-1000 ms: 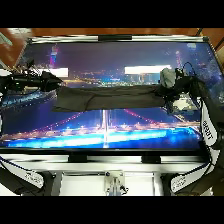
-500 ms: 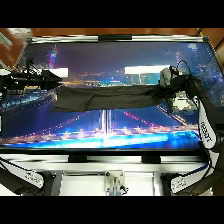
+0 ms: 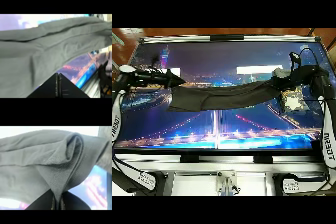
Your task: Fold the shirts.
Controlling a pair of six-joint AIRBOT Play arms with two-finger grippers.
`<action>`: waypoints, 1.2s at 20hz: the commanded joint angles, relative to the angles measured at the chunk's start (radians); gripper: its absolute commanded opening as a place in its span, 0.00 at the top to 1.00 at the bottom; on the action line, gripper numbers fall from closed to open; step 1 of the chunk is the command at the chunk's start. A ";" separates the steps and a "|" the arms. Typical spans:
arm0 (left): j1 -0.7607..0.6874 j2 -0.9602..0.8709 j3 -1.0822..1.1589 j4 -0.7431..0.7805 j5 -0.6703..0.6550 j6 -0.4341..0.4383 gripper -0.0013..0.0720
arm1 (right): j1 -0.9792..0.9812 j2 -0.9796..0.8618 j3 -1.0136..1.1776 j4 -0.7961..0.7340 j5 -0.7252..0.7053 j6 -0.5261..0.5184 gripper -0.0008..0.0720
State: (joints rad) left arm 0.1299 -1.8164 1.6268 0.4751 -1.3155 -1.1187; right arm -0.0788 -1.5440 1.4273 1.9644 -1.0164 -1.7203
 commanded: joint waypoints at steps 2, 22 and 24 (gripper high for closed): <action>-0.200 -0.001 0.000 0.000 0.143 -0.006 0.94 | 0.001 0.089 0.001 0.001 -0.117 0.027 0.90; -0.727 -0.137 0.000 -0.029 0.550 -0.168 0.95 | 0.001 0.500 0.001 0.085 -0.284 0.082 0.90; -0.775 -0.148 0.000 -0.064 0.606 -0.169 0.95 | 0.001 0.516 0.001 0.097 -0.296 0.083 0.90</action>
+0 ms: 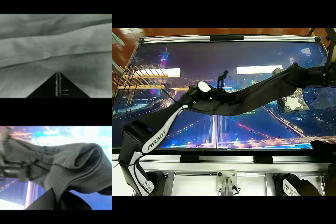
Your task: Fold the shirts.
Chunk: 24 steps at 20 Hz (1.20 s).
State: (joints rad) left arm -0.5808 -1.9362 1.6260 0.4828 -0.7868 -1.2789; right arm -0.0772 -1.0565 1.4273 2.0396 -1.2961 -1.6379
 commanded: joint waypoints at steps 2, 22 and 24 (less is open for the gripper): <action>-0.098 -0.031 0.001 -0.117 0.110 -0.008 0.95 | -0.001 0.041 0.001 0.024 -0.018 0.001 0.90; 0.773 0.798 0.001 0.759 -0.289 -0.219 0.95 | 0.537 -0.364 0.000 0.036 0.565 0.001 0.90; 0.874 0.847 0.001 0.759 -0.323 -0.219 0.95 | 0.607 -0.448 0.000 0.059 0.640 0.001 0.90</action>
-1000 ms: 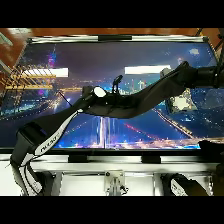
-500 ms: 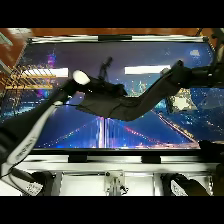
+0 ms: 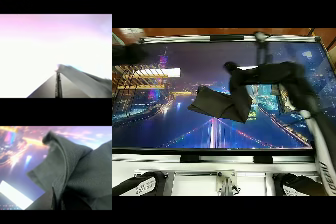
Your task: Fold the shirts.
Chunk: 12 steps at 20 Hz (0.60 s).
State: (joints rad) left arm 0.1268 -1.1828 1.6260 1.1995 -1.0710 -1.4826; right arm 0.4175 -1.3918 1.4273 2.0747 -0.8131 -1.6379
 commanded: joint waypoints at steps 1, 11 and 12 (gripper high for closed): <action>0.206 0.114 0.001 0.042 -0.066 -0.014 0.94 | 0.139 -0.152 0.000 0.039 0.200 0.001 0.90; 0.240 0.145 0.000 0.038 -0.153 0.034 0.94 | 0.207 -0.288 0.000 0.206 0.398 0.069 0.90; 0.232 0.145 0.000 0.038 -0.153 0.034 0.94 | 0.215 -0.288 0.000 0.205 0.438 0.100 0.90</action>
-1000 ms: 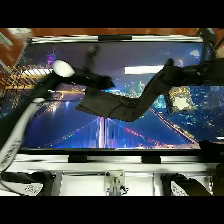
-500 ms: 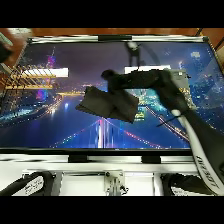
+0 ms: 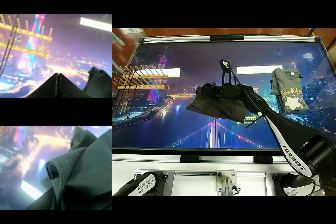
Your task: Fold the shirts.
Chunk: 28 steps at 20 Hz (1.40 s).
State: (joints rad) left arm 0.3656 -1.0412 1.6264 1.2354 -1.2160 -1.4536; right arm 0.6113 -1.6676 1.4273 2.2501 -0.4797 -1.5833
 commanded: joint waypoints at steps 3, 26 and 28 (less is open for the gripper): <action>-0.021 0.003 0.000 0.003 -0.008 0.005 0.94 | 0.051 -0.014 0.000 0.025 0.151 0.105 0.87; -0.023 -0.009 0.000 0.003 -0.039 0.002 0.94 | -0.425 -0.099 -0.110 0.037 -0.602 -0.097 0.09; -0.032 -0.009 0.000 0.003 -0.045 0.002 0.94 | -0.407 -0.116 -0.110 0.055 -0.562 -0.105 0.09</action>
State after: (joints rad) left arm 0.3401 -1.0500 1.6264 1.2385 -1.2472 -1.4513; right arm 0.1932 -1.7432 1.3235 2.2131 -1.0855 -1.6402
